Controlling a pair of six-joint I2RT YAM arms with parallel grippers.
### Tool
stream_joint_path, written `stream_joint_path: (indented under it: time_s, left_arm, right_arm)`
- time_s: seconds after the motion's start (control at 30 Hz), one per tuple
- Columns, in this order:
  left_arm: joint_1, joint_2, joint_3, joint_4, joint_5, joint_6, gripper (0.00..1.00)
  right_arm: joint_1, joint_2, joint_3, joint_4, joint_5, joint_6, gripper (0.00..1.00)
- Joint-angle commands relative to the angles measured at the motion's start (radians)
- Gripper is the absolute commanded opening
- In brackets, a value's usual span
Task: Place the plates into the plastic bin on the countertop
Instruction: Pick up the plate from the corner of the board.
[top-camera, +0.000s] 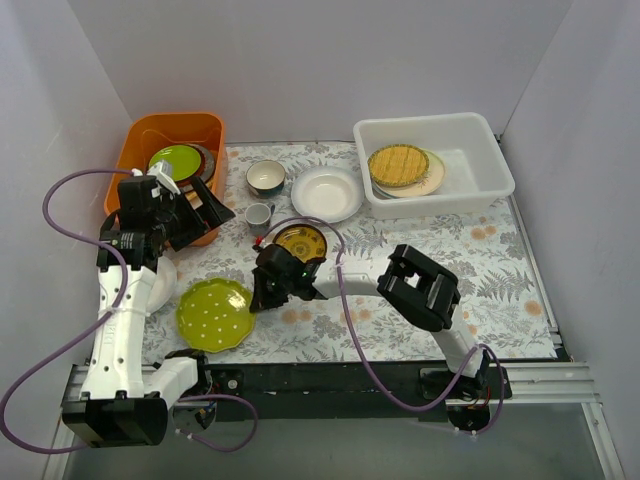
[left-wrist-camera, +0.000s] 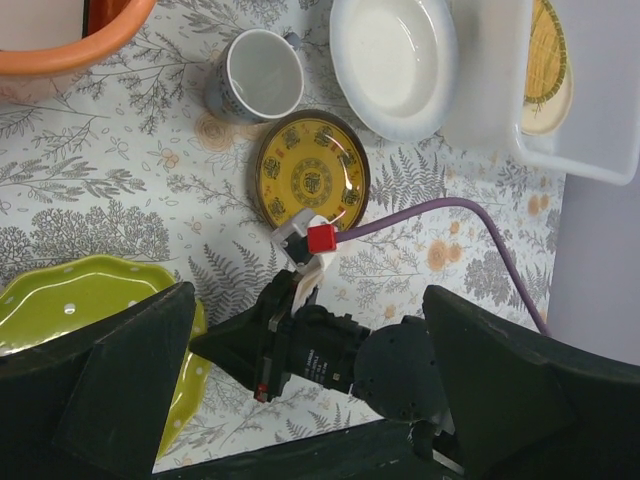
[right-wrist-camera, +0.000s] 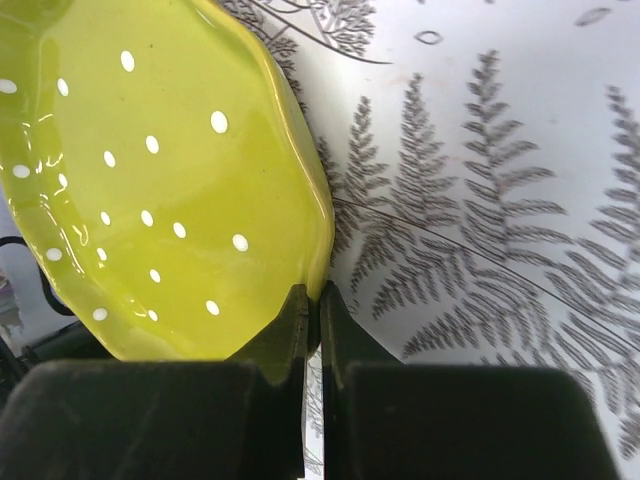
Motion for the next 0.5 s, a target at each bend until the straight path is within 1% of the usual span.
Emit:
stream_joint_path:
  time_s: [0.0,0.27,0.3,0.47]
  left_arm:
    - [0.003,-0.049,-0.04,0.005,0.03,0.014,0.98]
    - [0.005,-0.109,-0.144,0.036,0.077,0.0,0.98]
    - [0.005,-0.116,-0.167,0.042,0.08,-0.003,0.98]
    - [0.003,-0.156,-0.243,0.079,0.141,-0.016,0.98]
  right_arm:
    - [-0.018,-0.085,-0.065,-0.074,0.058,-0.033,0.01]
    - [-0.032,-0.292,-0.19,-0.103,0.106,-0.067,0.01]
    - [-0.033,-0.309,-0.208,-0.11,0.133,-0.071,0.01]
    - [-0.044,-0.433,-0.274,-0.14,0.166,-0.085,0.01]
